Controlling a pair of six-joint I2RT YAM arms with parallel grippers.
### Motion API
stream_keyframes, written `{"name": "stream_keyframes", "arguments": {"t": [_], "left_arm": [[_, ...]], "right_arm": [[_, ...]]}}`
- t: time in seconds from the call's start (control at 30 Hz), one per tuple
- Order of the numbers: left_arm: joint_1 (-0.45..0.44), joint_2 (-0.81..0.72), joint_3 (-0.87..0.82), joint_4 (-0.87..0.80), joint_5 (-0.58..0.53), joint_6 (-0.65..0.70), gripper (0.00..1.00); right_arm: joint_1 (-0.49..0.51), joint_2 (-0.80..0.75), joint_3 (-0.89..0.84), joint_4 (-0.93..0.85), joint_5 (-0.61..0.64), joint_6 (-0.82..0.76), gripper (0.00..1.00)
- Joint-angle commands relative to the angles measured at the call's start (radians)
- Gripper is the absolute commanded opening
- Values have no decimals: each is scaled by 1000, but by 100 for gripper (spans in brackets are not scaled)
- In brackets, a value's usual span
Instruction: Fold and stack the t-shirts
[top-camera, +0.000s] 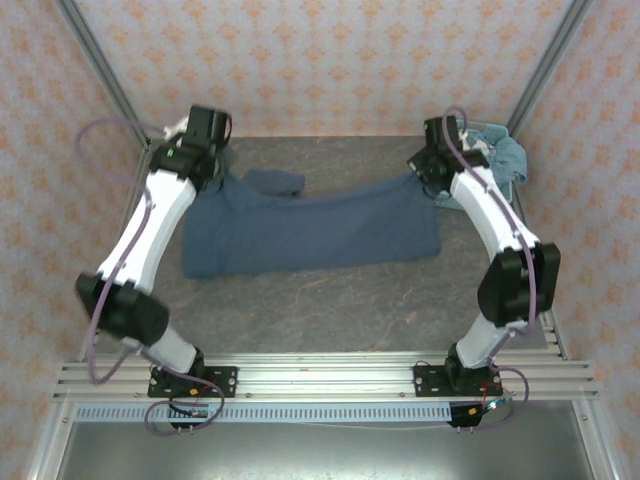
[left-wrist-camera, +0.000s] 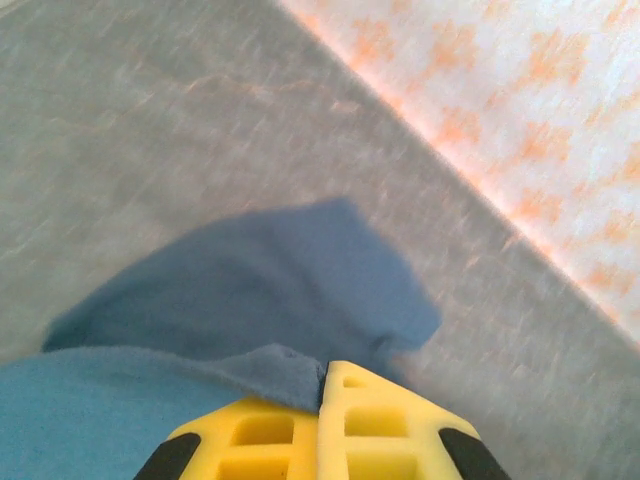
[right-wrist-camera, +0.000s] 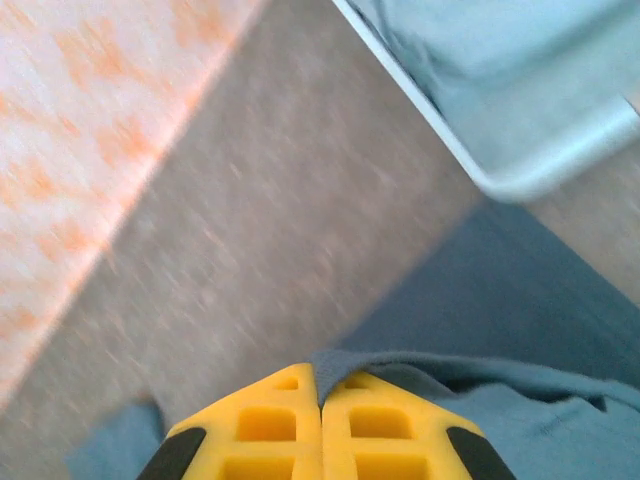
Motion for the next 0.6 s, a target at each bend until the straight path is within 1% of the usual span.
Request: {"name": "stream_keyframes", "arguments": {"t": [0.0, 0.07, 0.13, 0.17, 0.2, 0.23, 0.3, 0.33, 0.4, 0.47, 0.53, 0.57], "left_arm": [[57, 155, 413, -13, 41, 123, 0], [66, 294, 754, -66, 60, 164, 0], [68, 402, 1078, -75, 89, 192, 0], [72, 419, 1158, -55, 110, 190, 0], [77, 410, 1197, -15, 130, 186, 0], [78, 371, 1180, 30, 140, 187, 0], [78, 265, 1056, 119, 156, 212, 0], [79, 176, 964, 169, 153, 225, 0], [78, 57, 806, 226, 151, 245, 0], [78, -13, 730, 177, 152, 254, 0], [65, -69, 660, 56, 147, 279, 0], [47, -104, 600, 18, 132, 300, 0]], "right_arm": [[-74, 94, 275, 78, -82, -42, 0], [-95, 164, 482, 46, -107, -50, 0], [-107, 227, 706, -7, -118, -59, 0], [-111, 247, 794, -34, -119, -59, 0], [-115, 266, 882, -60, -116, -57, 0], [-118, 275, 948, -78, -109, -56, 0], [-127, 262, 993, -89, -104, -44, 0], [-130, 244, 986, -86, -108, -40, 0], [-130, 204, 944, -90, -109, -47, 0], [-130, 155, 854, -85, -123, -49, 0], [-130, 94, 706, -82, -134, -52, 0], [-129, 62, 628, -80, -134, -53, 0]]}}
